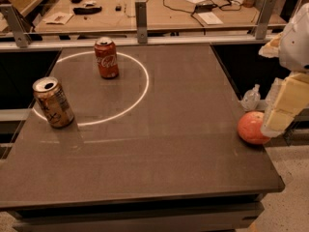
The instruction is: Move apple near coke can
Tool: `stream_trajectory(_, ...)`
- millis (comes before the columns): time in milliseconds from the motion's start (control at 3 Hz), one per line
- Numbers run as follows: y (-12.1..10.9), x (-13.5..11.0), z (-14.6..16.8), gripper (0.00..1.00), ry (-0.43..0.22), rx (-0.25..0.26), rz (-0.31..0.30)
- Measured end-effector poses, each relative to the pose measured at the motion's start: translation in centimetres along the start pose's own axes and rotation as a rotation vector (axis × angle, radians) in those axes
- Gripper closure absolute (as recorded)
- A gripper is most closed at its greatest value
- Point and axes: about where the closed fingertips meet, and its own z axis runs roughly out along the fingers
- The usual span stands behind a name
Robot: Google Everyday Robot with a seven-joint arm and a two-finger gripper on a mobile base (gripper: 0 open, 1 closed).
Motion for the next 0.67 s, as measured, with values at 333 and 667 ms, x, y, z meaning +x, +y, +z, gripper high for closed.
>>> stream_trajectory(333, -0.04, 0.02, -0.05, 0.0, 0.001, 0.004, 0.002)
stream_trajectory(667, -0.31, 0.61, 0.29, 0.0, 0.015, 0.0, 0.024)
